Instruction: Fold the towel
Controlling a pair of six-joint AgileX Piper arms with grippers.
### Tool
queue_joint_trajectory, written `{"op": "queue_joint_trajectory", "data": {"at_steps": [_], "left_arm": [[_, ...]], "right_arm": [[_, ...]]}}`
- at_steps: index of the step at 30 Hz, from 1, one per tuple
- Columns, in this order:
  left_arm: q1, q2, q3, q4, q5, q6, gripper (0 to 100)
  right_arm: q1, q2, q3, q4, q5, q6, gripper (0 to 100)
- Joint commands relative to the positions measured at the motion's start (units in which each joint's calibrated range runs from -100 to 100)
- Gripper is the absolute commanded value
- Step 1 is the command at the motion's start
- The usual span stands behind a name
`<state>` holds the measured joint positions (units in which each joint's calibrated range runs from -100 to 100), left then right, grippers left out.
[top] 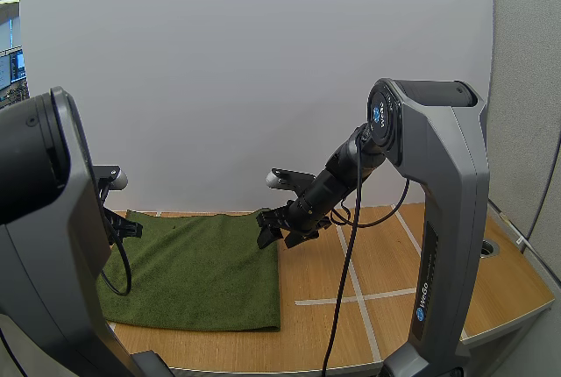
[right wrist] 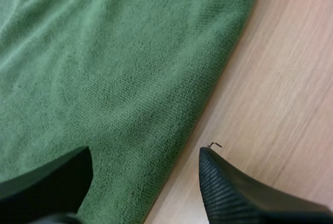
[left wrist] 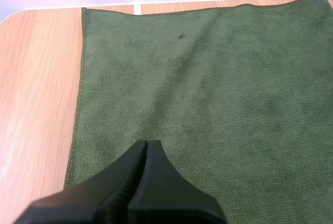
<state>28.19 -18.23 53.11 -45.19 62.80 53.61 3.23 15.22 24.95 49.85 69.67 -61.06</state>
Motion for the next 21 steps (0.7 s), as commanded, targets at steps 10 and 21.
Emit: {"op": "queue_joint_trajectory", "data": {"at_steps": [10,21], "left_arm": [[-0.04,-0.55,-0.40,-0.88,1.42,-0.53,0],[-0.04,-0.55,-0.40,-0.01,2.27,-0.69,0]], "right_arm": [[0.73,2.73,0.33,2.81,0.99,-2.74,96],[3.04,3.28,0.33,3.63,1.17,-2.84,90]]}}
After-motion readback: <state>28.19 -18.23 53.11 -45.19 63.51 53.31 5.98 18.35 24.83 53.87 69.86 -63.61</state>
